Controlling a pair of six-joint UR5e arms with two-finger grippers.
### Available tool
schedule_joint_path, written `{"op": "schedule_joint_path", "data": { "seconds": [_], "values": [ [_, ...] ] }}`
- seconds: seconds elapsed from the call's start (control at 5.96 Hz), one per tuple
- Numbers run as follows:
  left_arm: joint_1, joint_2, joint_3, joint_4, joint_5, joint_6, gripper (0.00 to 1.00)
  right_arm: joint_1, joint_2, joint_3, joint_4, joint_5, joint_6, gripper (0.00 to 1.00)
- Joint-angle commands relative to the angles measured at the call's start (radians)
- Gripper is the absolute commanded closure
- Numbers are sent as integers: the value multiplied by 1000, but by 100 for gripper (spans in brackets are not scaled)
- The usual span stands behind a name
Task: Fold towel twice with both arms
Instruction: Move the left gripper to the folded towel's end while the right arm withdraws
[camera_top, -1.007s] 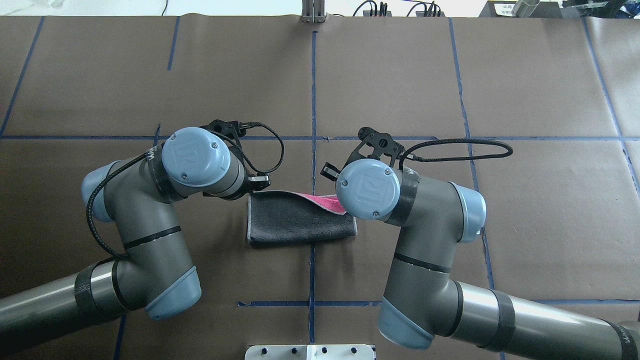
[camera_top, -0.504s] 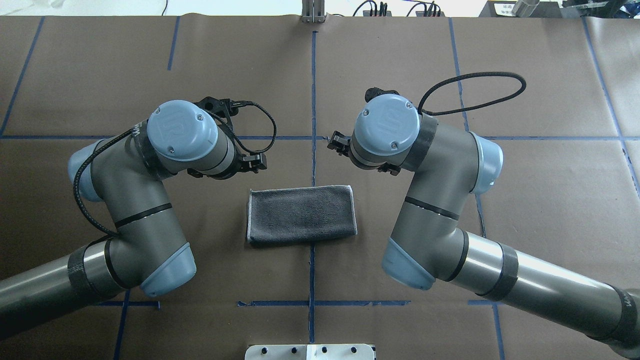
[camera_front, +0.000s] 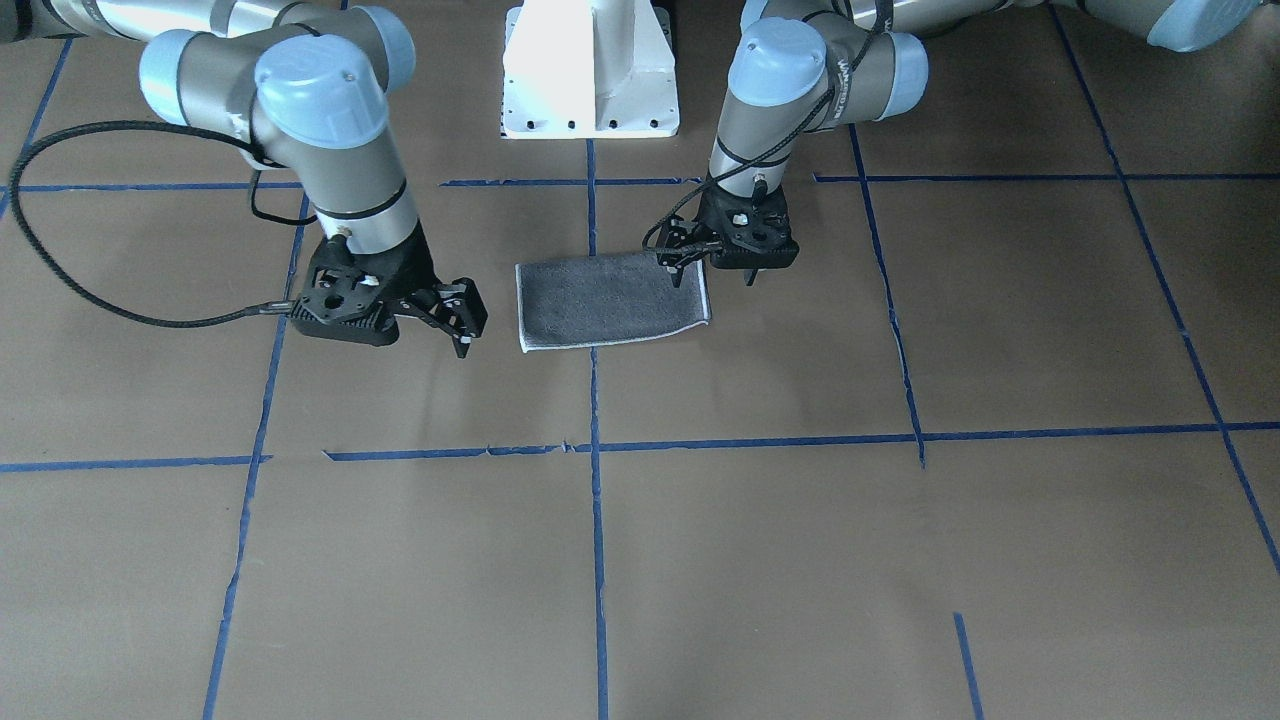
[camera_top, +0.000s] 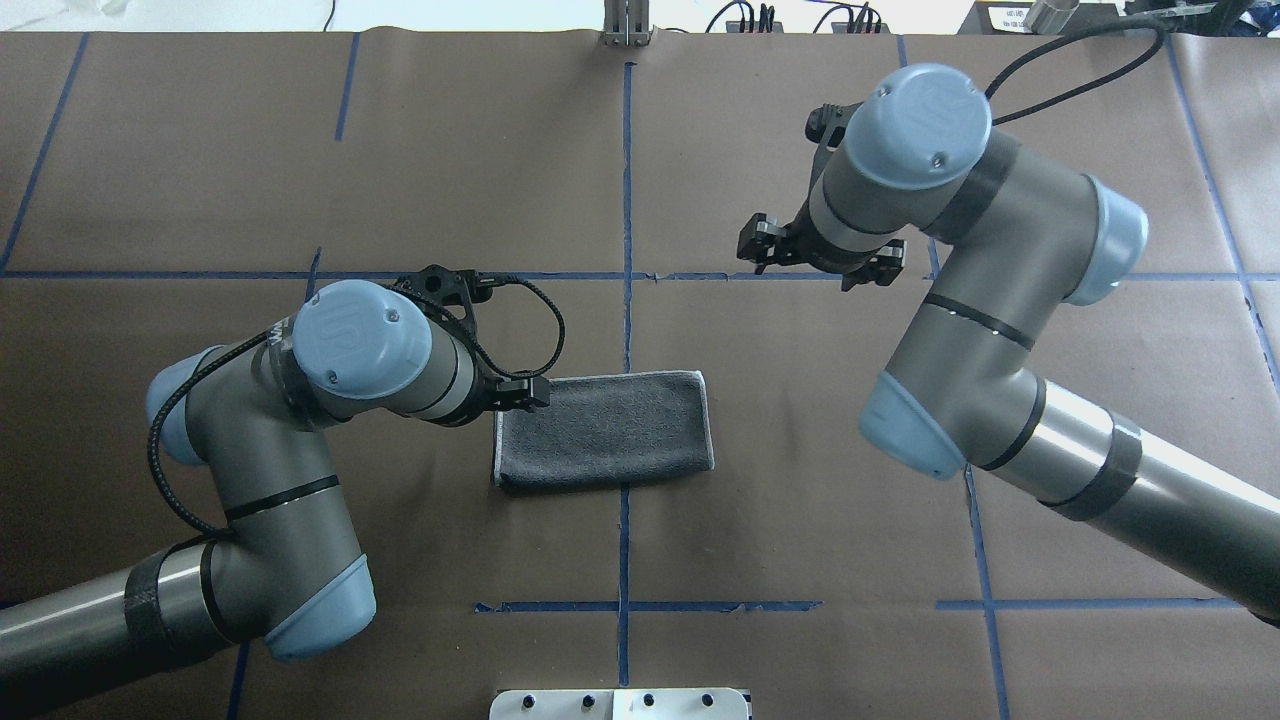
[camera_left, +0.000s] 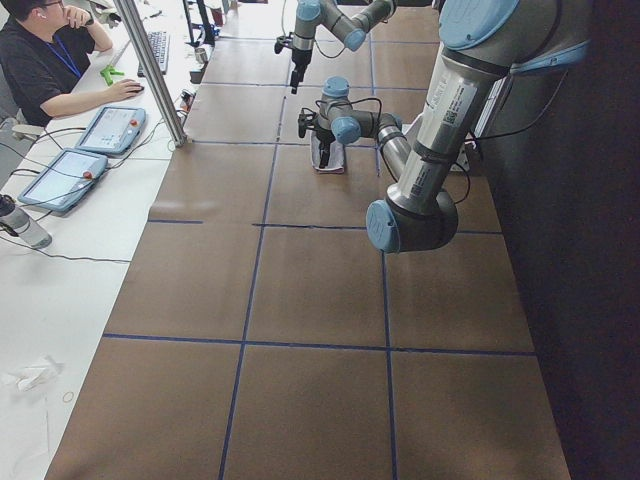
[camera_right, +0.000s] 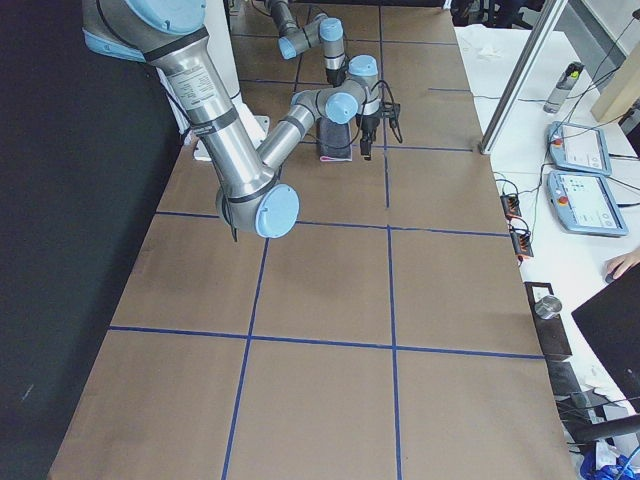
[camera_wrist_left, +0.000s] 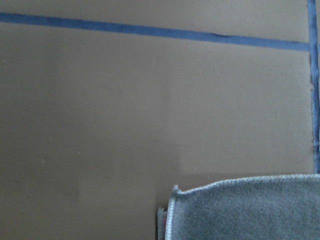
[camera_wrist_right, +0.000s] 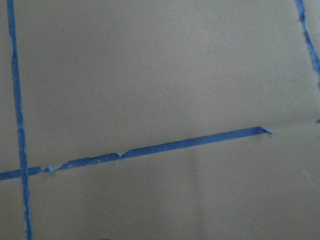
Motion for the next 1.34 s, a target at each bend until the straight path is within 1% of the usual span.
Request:
{"op": "schedule_joint_path", "data": {
  "seconds": [0.0, 0.17, 0.34, 1.18],
  "values": [
    [63, 19, -1, -32, 62, -131, 15, 93, -77, 47, 0, 71, -146, 0],
    [84, 17, -3, -34, 77, -229, 39, 95, -75, 49, 0, 71, -146, 0],
    [97, 20, -4, -34, 79, -246, 44, 95, -77, 54, 0, 71, -146, 0],
    [123, 25, 6, -32, 78, -247, 44, 95, -78, 54, 0, 70, -146, 0]
  ]
}}
